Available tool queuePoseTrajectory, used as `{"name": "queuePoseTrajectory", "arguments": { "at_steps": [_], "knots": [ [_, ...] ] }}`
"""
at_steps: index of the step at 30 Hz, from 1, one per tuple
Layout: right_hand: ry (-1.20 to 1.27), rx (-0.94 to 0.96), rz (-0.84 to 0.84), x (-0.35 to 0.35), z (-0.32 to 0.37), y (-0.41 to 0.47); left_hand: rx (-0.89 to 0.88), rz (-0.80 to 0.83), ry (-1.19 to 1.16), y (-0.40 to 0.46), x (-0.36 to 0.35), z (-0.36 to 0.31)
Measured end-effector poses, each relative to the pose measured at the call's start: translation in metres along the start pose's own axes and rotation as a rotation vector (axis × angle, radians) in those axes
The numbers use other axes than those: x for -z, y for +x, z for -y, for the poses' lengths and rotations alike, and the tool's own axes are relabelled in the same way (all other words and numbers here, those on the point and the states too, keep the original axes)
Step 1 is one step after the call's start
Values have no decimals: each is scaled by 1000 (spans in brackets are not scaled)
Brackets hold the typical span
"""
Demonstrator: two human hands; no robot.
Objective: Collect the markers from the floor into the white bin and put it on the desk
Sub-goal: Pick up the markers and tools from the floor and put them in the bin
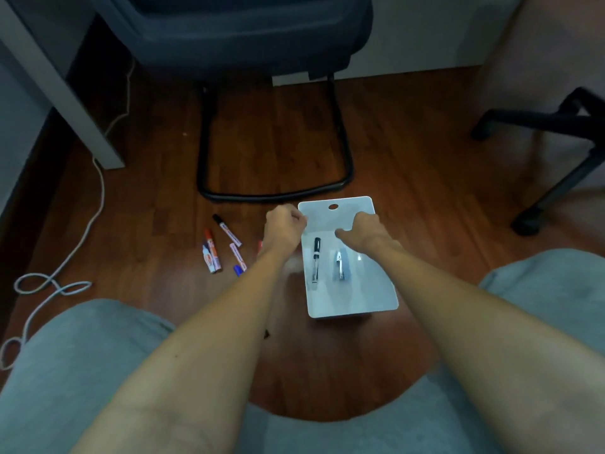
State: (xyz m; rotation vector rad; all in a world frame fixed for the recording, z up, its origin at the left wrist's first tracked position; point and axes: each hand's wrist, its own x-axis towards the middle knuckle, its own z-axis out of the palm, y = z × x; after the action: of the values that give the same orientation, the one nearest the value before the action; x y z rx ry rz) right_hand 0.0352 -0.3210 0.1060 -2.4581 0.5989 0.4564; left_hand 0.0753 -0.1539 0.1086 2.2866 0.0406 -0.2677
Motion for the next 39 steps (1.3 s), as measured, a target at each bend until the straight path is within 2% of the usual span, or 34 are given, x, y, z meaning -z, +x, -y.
{"name": "queuePoseTrajectory", "arguments": {
  "at_steps": [7, 11, 16, 20, 25, 31, 39],
  "knots": [
    [60, 219, -60, -13, 70, 8, 104, -155, -24, 13, 59, 40],
    [71, 339, -42, -50, 106, 2, 215, -206, -40, 1, 77, 77],
    [8, 270, 78, -110, 117, -1, 368, -183, -42, -22, 61, 127],
    [-44, 207, 172, -158, 106, -3, 523, -173, -142, -45, 29, 170],
    [-35, 201, 278, -213, 90, -15, 668, -82, -182, -82, -2, 207],
    [-18, 214, 272, -240, 74, -20, 704, -124, -308, -98, -17, 212],
    [-32, 186, 256, -227, 65, -31, 694, -128, -210, -100, -10, 201]
  ]
}}
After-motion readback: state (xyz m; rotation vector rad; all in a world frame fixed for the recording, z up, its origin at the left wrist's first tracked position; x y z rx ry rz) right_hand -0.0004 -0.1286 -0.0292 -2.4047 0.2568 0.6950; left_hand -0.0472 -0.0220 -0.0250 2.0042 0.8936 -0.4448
